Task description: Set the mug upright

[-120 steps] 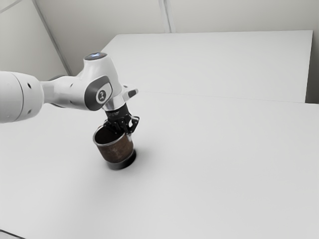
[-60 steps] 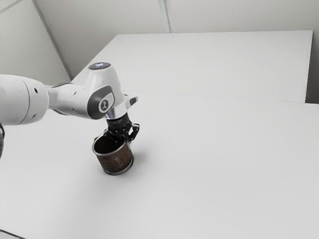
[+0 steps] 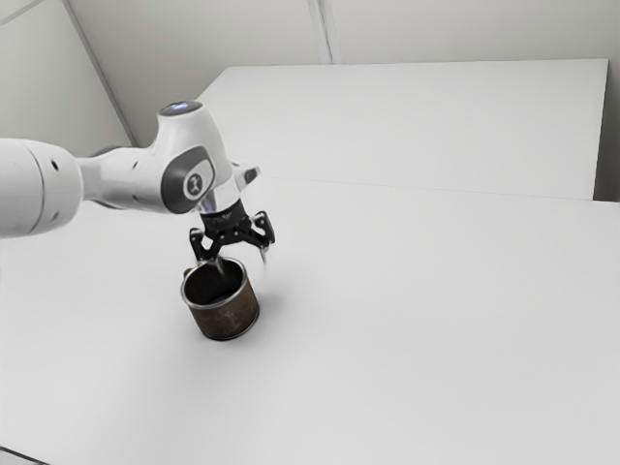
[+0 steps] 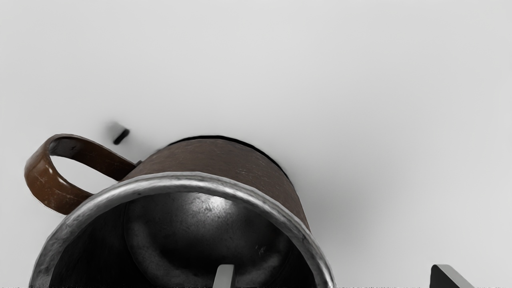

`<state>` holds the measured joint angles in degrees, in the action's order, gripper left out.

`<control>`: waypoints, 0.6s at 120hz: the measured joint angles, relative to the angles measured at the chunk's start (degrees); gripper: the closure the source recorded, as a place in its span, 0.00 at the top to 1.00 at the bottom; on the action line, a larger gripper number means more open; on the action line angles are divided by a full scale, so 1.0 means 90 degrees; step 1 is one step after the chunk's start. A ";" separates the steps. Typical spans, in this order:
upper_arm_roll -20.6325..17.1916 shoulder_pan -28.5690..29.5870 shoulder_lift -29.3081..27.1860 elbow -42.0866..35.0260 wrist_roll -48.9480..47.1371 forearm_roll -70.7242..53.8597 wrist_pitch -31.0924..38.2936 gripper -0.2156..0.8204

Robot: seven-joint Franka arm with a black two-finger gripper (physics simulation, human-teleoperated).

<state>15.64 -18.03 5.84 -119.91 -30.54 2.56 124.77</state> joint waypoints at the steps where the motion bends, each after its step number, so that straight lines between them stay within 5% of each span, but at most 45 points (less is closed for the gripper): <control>1: 0.0000 0.0000 -0.0006 0.0015 0.0004 0.0001 -0.0013 0.72; 40: -0.0019 0.0071 -0.0331 0.1101 0.0515 -0.0072 -0.0844 0.78; 72: -0.0881 0.1443 -0.0763 0.2635 0.1410 -0.0493 -0.2218 0.79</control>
<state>7.71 -5.04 -1.02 -96.20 -17.85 -1.87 104.81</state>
